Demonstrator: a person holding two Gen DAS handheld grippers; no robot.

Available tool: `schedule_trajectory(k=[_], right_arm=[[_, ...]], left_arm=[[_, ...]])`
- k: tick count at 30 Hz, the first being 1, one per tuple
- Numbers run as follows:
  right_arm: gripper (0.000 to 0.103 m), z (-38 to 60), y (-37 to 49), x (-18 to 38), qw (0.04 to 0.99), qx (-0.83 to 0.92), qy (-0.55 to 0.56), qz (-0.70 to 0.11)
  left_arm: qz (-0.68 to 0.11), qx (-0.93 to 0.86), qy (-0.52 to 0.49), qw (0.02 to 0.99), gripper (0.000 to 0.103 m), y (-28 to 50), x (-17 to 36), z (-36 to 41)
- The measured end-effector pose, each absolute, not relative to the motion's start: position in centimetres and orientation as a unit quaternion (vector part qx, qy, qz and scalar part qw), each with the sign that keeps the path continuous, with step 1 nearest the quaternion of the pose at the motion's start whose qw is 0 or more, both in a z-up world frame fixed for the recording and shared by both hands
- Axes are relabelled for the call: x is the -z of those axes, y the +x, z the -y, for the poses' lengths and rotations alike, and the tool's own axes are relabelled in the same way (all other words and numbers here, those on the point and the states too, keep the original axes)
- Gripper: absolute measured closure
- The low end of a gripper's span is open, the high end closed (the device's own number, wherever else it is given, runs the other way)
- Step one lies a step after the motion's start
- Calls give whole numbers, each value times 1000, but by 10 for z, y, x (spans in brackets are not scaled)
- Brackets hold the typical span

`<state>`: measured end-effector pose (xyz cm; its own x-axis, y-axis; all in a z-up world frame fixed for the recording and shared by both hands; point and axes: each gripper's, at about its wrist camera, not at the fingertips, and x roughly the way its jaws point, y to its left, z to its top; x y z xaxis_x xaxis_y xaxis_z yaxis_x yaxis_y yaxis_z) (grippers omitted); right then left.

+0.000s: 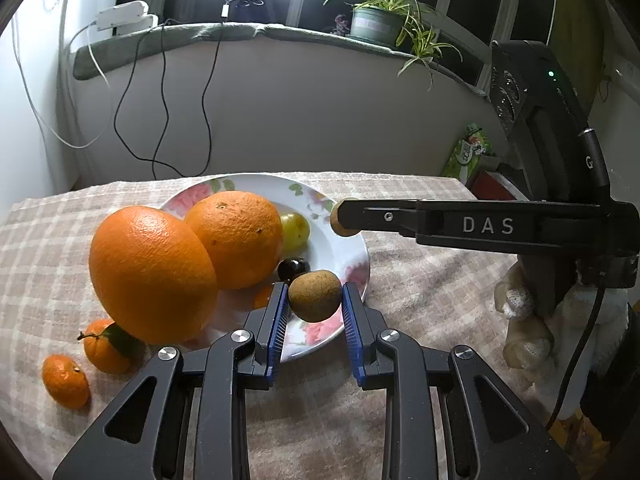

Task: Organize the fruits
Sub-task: 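Carry both small brown fruits over the plate with both tools, then open both tools to release the brown fruits onto the plate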

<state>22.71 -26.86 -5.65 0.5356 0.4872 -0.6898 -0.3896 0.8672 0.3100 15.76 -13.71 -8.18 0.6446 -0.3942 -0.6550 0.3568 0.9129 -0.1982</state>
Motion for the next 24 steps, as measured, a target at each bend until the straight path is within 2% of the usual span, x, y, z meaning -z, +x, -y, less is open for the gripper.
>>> schedule_trajectory(k=[24], right_arm=[[77, 263, 232, 61, 875, -251, 50, -411]], left_arm=[[-364, 204, -20, 909, 77, 162, 80, 142]])
